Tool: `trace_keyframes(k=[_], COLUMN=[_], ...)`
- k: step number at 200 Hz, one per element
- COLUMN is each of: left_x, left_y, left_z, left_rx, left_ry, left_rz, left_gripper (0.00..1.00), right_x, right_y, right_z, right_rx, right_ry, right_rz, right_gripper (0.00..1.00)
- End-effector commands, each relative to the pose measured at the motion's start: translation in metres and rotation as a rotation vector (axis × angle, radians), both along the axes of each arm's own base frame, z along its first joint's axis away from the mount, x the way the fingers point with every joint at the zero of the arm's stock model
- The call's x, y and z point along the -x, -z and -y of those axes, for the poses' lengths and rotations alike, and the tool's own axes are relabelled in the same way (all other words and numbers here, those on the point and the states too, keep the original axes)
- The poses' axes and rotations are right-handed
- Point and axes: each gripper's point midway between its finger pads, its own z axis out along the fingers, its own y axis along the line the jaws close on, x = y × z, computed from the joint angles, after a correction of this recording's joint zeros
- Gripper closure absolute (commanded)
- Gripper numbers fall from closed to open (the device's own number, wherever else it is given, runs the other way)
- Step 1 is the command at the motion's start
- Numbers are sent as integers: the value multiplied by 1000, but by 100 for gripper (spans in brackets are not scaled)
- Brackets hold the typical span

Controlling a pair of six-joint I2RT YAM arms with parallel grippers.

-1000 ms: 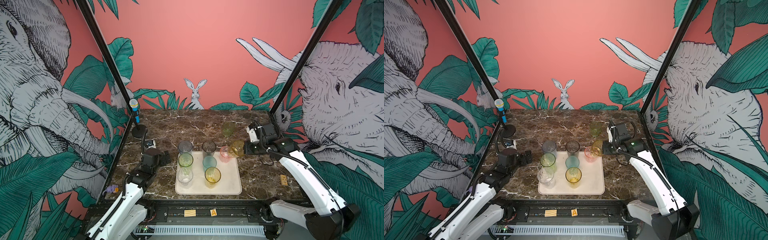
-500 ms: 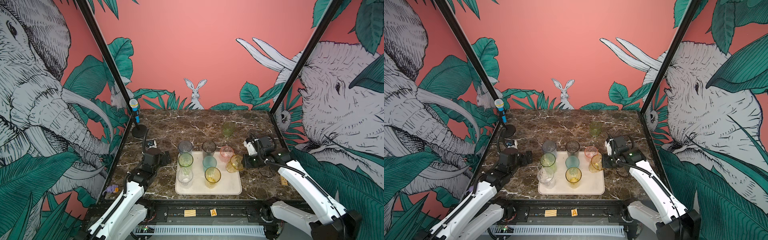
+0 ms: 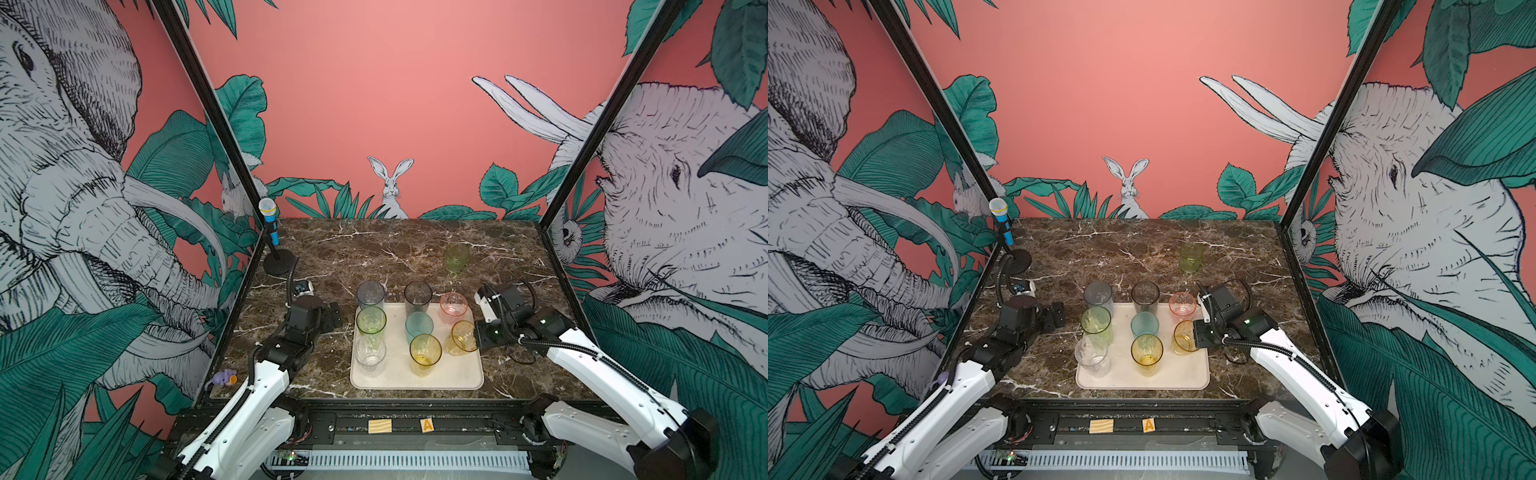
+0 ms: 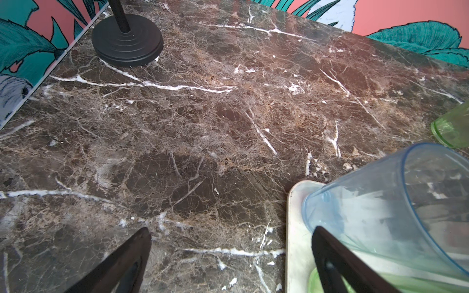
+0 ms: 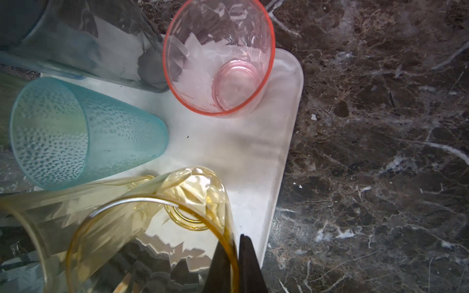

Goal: Place the glasses into the tray
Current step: 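Lower the yellow tumbler onto the tray beside the pink tumbler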

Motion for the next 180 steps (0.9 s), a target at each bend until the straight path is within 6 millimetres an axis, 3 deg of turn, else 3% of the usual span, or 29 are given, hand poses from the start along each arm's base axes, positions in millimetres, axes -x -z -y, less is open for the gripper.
trace_keyframes(k=[1,102,180], left_x=[-3,-7,-7], left_y=[-6,-3,-3], left_z=[-2,2,1], left_rx=[1,11,4], left_ry=[-13,-4,-4], left_rz=[21,16,18], left_gripper=[1,1,1], right_x=[-13,-26,-35], right_y=[0,20,25], right_z=[-8,-5,-7], right_rx=[-15,123,150], right_ry=[19,45,64], right_rz=[48,21,11], right_gripper=[100,100,100])
